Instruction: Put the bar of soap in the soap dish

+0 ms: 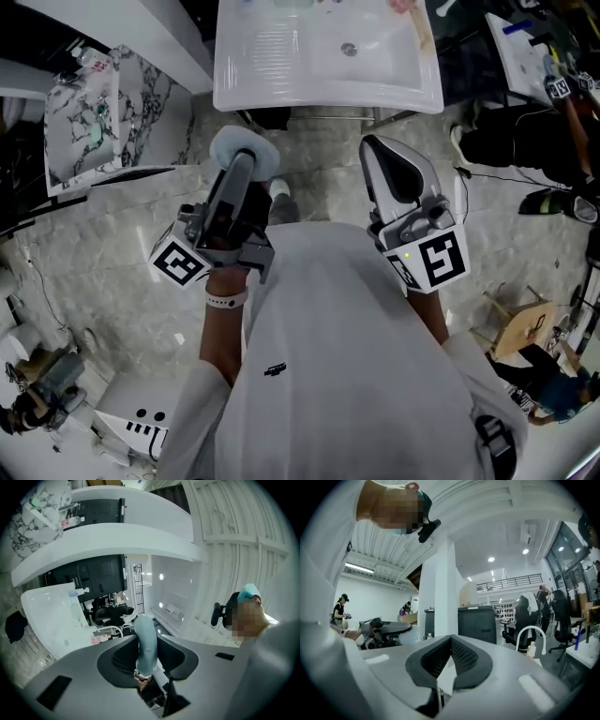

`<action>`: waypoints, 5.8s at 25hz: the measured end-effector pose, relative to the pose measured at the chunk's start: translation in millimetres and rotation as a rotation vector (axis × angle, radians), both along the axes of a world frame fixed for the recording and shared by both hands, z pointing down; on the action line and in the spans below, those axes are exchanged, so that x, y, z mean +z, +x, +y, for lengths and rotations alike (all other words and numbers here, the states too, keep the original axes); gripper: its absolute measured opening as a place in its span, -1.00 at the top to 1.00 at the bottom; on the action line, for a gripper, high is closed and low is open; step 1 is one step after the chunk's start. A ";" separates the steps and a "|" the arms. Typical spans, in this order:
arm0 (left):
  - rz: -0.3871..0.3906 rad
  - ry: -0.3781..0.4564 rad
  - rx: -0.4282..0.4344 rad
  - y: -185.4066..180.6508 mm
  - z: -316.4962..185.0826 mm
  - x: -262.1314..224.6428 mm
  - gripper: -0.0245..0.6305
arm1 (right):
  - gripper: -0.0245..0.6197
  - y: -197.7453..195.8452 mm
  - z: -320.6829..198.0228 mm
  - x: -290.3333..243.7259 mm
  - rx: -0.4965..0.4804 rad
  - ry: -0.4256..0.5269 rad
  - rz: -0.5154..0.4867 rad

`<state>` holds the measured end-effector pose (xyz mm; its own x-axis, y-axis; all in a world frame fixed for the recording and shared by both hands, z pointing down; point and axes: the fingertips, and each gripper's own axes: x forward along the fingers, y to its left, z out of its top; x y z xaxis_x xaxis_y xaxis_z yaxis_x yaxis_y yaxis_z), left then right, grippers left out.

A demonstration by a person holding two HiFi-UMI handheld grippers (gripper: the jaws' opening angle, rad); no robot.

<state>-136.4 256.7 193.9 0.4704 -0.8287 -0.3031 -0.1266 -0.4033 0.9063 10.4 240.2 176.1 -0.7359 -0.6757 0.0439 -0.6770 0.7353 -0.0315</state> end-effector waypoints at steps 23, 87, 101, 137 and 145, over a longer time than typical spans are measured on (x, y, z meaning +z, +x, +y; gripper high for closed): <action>0.032 -0.076 0.012 -79.5 -63.0 38.7 0.56 | 0.92 -67.3 -76.6 33.3 0.086 -0.089 0.039; 0.014 -0.396 -0.172 25.0 -409.2 164.0 0.56 | 0.92 -2.2 -399.8 112.4 -0.089 -0.226 -0.076; 0.101 -0.520 -0.196 20.2 -462.4 241.8 0.56 | 0.92 -12.4 -429.8 140.4 -0.064 -0.294 -0.066; 0.133 -0.771 -0.239 12.8 -537.5 384.0 0.56 | 0.92 -12.8 -433.9 192.0 -0.013 -0.429 -0.081; 0.091 -0.788 -0.246 11.1 -541.8 387.1 0.56 | 0.92 -14.6 -428.1 195.2 -0.016 -0.451 -0.097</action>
